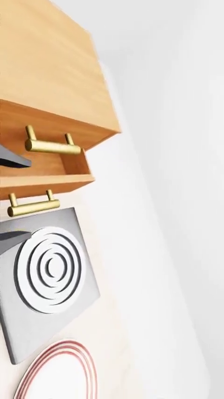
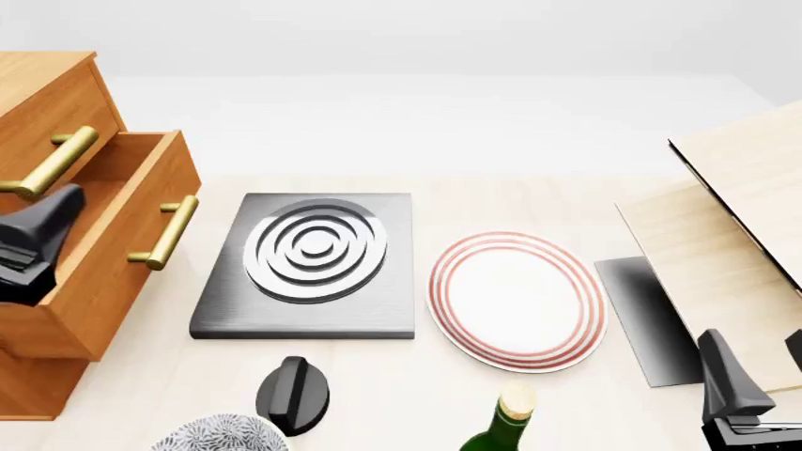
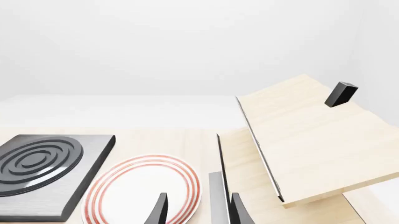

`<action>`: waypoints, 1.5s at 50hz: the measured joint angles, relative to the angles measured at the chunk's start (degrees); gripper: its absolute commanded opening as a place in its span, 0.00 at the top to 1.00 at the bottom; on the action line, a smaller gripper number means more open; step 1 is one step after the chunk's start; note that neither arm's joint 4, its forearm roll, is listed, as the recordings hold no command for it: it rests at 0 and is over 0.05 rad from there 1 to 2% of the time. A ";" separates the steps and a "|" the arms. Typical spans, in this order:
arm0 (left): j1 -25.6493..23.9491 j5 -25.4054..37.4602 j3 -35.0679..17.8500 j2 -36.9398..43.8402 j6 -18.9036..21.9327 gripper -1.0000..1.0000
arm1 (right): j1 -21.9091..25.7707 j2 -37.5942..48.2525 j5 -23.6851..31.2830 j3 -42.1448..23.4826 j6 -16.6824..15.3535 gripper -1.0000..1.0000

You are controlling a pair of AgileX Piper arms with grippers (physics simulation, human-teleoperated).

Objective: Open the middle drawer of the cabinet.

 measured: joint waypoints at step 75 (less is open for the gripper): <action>7.23 2.28 0.62 10.34 -10.26 0.00 | 0.00 0.00 0.00 0.00 0.00 0.00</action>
